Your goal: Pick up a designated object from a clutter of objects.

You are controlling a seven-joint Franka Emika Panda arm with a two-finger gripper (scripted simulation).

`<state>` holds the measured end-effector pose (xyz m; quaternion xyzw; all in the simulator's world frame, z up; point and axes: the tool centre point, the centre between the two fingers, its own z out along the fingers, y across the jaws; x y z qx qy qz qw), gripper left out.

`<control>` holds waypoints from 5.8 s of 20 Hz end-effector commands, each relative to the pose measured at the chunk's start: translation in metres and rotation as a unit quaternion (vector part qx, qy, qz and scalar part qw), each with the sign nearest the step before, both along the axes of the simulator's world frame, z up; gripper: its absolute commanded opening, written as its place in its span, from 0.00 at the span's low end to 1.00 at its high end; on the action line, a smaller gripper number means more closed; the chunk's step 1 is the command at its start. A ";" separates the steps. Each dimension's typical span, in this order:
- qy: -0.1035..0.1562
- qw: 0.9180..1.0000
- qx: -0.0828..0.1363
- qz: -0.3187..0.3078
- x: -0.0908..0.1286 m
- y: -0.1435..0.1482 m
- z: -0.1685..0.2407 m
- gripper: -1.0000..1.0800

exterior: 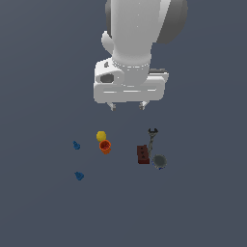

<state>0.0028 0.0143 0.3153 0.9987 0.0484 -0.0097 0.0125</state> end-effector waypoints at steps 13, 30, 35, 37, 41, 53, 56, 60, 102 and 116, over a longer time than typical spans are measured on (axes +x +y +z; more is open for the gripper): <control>-0.003 1.000 0.000 -0.006 0.019 0.016 -0.049 0.96; -0.009 1.000 0.010 -0.026 0.040 0.071 -0.209 0.96; -0.009 0.999 0.012 -0.029 0.038 0.078 -0.230 0.96; -0.009 0.999 0.013 -0.029 0.038 0.080 -0.234 0.96; -0.009 0.999 0.012 -0.029 0.037 0.080 -0.234 0.96; -0.009 0.999 0.013 -0.029 0.036 0.080 -0.278 0.96; -0.009 0.999 0.013 -0.029 0.037 0.080 -0.284 0.96; -0.009 0.999 0.013 -0.029 0.037 0.080 -0.285 0.00; -0.011 0.999 0.013 -0.029 0.086 0.133 -0.029 0.00; -0.010 0.999 0.013 -0.029 0.111 0.155 0.072 0.00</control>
